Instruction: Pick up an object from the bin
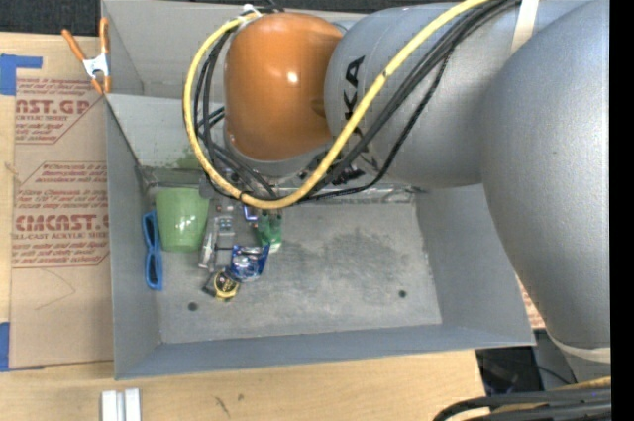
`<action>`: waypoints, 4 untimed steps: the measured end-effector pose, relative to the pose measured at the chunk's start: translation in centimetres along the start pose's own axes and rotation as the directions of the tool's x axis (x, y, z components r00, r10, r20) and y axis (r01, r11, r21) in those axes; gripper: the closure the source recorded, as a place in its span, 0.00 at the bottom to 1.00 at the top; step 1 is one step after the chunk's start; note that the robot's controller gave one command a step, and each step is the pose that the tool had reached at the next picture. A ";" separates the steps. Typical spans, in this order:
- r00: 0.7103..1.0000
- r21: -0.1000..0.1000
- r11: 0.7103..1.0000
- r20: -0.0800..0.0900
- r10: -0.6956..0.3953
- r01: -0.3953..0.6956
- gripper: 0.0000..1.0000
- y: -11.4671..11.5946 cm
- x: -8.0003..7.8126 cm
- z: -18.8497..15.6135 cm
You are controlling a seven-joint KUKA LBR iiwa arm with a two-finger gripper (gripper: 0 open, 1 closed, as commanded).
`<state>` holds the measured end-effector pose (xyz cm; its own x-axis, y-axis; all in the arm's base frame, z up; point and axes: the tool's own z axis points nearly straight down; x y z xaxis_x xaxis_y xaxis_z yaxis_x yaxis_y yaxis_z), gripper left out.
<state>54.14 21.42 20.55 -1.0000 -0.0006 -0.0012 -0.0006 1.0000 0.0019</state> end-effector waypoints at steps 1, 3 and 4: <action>1.000 0.003 1.000 -0.005 -0.002 0.002 0.00 -5.6 -1.1 13.0; 1.000 0.000 1.000 0.000 -0.005 0.005 0.00 -5.4 -1.2 12.6; 0.970 0.000 0.970 0.001 0.245 -0.245 0.00 -11.1 1.7 13.5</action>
Offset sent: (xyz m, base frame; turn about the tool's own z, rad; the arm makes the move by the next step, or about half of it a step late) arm 0.0114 -0.0541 -0.1255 -0.0048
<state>52.47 10.39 7.05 -0.9698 0.2441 -0.0017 0.2441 0.9698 0.0019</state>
